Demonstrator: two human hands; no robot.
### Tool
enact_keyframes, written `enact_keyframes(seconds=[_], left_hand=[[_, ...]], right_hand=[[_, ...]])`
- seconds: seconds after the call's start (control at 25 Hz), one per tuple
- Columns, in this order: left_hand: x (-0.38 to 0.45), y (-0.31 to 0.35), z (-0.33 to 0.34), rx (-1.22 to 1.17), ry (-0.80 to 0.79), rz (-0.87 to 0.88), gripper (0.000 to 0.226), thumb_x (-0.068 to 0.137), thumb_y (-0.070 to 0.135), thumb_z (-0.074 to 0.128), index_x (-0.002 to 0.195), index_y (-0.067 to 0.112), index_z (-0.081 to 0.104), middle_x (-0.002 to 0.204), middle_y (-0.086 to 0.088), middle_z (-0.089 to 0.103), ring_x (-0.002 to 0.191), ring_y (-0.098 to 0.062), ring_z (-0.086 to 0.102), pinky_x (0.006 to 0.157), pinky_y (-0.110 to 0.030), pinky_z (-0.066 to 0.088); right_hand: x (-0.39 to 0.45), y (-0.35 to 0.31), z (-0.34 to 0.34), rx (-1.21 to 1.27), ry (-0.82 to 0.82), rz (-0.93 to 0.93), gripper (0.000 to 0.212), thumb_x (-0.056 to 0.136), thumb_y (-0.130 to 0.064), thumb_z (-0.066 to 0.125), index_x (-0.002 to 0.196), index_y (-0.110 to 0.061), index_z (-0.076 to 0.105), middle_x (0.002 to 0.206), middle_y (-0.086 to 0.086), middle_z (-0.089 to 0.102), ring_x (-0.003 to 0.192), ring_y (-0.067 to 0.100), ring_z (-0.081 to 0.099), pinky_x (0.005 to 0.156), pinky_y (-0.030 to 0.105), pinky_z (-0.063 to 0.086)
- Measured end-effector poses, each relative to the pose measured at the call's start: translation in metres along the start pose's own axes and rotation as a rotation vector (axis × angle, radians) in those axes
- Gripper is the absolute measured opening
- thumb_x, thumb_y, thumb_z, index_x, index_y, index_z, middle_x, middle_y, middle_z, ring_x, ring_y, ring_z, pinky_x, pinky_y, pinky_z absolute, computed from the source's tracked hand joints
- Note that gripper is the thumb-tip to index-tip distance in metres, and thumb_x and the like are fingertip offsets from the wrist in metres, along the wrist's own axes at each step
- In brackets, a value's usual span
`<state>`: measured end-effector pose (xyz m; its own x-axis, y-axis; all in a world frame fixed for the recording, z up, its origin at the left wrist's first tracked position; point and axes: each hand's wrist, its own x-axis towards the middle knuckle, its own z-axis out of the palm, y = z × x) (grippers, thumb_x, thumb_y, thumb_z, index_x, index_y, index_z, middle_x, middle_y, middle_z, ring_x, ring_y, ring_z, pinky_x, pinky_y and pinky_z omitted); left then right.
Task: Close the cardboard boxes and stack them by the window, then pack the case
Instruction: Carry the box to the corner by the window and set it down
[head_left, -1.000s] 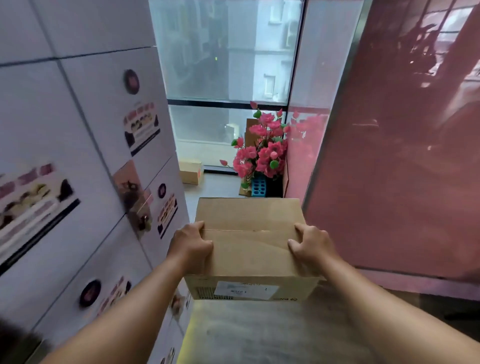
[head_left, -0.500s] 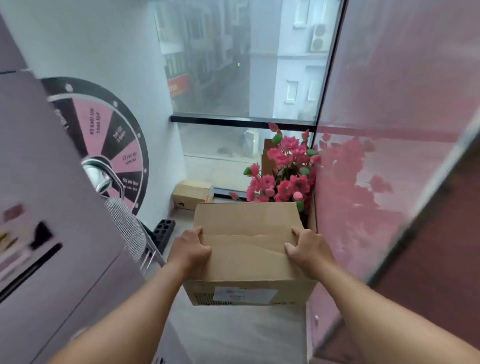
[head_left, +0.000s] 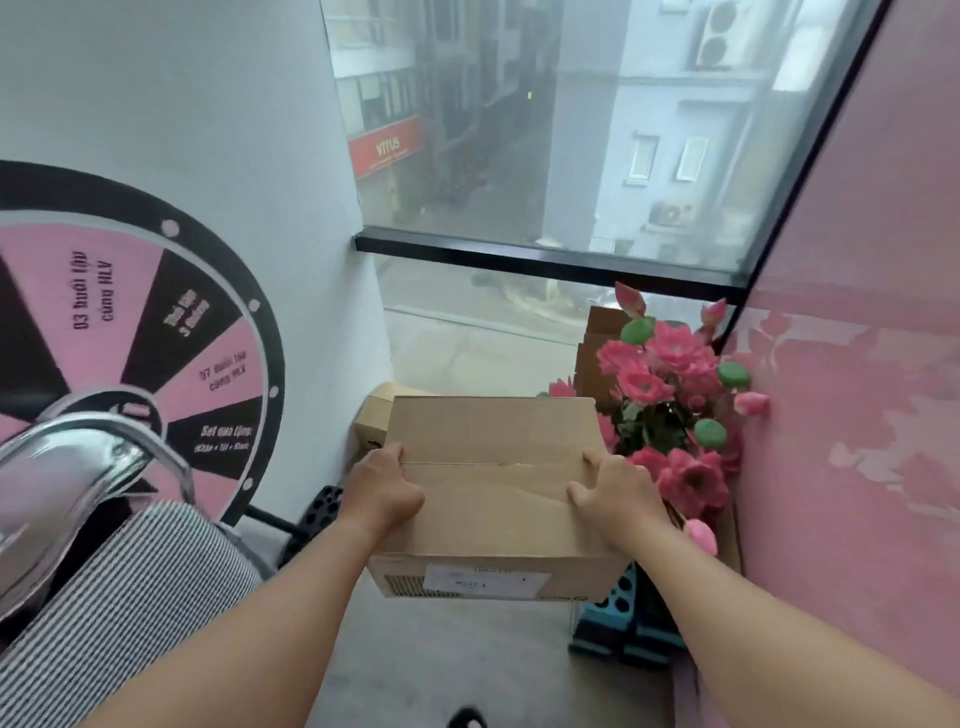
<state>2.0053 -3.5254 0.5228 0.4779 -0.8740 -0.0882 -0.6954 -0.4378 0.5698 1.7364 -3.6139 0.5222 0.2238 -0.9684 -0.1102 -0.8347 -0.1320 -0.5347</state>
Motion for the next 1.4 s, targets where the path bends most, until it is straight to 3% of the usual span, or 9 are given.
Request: enact_keyframes(seconds=[0.12,0.32,0.68,0.88,1.0,1.2,1.4], left_hand=[[0.094,0.0,-0.005,-0.014,-0.004,-0.03,0.036,0.077,0.01,0.06,0.112,0.015,0.065,0.095,0.001,0.06,0.085,-0.018,0.05,0.072,-0.024,0.039],[0.231,0.004,-0.012,0.005,-0.031,-0.075,0.035,0.077,0.012,0.058,0.111,0.014,0.065,0.104,-0.008,0.069,0.101,-0.031,0.061,0.084,-0.032,0.051],[0.487,-0.017,0.047,0.048,-0.082,-0.115,0.048,0.079,0.015,0.065,0.126,0.009,0.06,0.123,-0.013,0.065,0.114,-0.034,0.058,0.093,-0.034,0.047],[0.618,-0.064,0.134,0.06,-0.219,-0.082,0.065,0.083,0.016,0.072,0.144,0.011,0.05,0.141,-0.009,0.056,0.129,-0.028,0.051,0.104,-0.026,0.036],[0.649,-0.085,0.171,0.052,-0.252,-0.024,0.065,0.084,0.011,0.074,0.144,0.008,0.05,0.142,-0.011,0.055,0.13,-0.027,0.051,0.107,-0.028,0.036],[0.711,-0.17,0.312,0.101,-0.416,0.031,0.058,0.082,0.012,0.074,0.137,0.008,0.055,0.134,-0.012,0.058,0.122,-0.032,0.055,0.101,-0.033,0.04],[0.752,-0.241,0.422,0.157,-0.511,0.069,0.052,0.084,0.011,0.071,0.134,0.006,0.057,0.129,-0.016,0.059,0.121,-0.034,0.054,0.099,-0.03,0.035]], right_hand=[[0.094,-0.027,0.008,0.001,-0.034,0.02,0.063,0.089,-0.037,0.067,0.146,-0.018,0.05,0.128,0.01,0.066,0.115,0.031,0.062,0.093,0.036,0.05],[0.227,-0.062,0.025,-0.008,-0.057,0.028,0.065,0.087,-0.038,0.07,0.146,-0.018,0.05,0.126,0.011,0.067,0.116,0.032,0.062,0.093,0.037,0.05],[0.468,-0.064,0.116,0.025,-0.151,0.11,0.057,0.088,-0.039,0.064,0.14,-0.018,0.05,0.124,0.013,0.064,0.114,0.033,0.059,0.094,0.04,0.049],[0.574,-0.037,0.208,0.035,-0.149,0.236,0.053,0.087,-0.033,0.063,0.136,-0.019,0.049,0.122,0.012,0.06,0.111,0.037,0.058,0.09,0.043,0.048],[0.595,-0.018,0.237,0.008,-0.102,0.295,0.058,0.087,-0.03,0.068,0.139,-0.016,0.046,0.121,0.014,0.058,0.111,0.038,0.058,0.091,0.043,0.047],[0.64,0.056,0.367,-0.065,-0.111,0.463,0.058,0.084,-0.025,0.07,0.136,-0.017,0.048,0.114,0.019,0.063,0.104,0.041,0.061,0.085,0.041,0.048],[0.667,0.127,0.476,-0.064,-0.13,0.565,0.064,0.086,-0.031,0.071,0.145,-0.025,0.048,0.132,0.014,0.062,0.118,0.041,0.057,0.099,0.041,0.045]])
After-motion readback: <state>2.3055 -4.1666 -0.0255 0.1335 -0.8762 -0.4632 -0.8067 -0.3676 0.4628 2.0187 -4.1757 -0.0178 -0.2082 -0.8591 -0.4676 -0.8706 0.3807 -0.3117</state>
